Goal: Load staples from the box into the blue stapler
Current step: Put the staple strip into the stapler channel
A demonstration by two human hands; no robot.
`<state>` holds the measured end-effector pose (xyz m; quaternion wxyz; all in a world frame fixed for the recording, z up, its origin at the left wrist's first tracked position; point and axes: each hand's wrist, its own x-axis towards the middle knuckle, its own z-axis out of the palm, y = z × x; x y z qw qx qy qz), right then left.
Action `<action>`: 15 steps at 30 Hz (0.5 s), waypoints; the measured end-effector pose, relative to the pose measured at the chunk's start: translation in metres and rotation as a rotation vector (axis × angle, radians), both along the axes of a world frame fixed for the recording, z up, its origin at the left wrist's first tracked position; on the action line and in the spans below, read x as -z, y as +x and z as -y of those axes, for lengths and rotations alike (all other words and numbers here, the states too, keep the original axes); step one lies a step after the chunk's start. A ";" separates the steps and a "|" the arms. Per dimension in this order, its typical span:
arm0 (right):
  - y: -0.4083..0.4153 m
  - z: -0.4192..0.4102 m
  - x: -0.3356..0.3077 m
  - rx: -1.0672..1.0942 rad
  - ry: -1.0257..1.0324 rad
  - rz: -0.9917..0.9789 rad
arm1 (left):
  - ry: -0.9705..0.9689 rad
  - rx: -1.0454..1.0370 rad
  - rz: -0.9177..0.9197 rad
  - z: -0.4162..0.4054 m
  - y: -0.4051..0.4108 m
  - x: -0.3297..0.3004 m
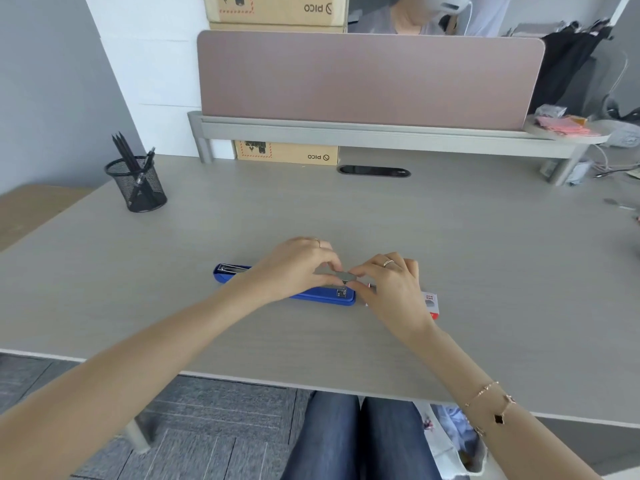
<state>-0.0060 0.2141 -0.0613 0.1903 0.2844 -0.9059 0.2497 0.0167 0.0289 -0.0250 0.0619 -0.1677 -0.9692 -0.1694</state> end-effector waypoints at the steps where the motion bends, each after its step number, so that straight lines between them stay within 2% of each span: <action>1: 0.000 0.002 0.000 -0.001 0.004 -0.006 | -0.030 0.009 0.005 0.002 -0.001 0.000; 4: -0.002 0.006 0.000 -0.004 0.010 0.013 | -0.041 0.021 0.064 0.008 -0.003 -0.001; 9: -0.008 0.010 -0.001 -0.008 -0.022 0.162 | 0.009 0.016 0.135 0.015 -0.004 -0.001; 15: -0.010 0.015 -0.002 -0.008 0.014 0.201 | 0.072 -0.005 0.165 0.020 -0.007 0.005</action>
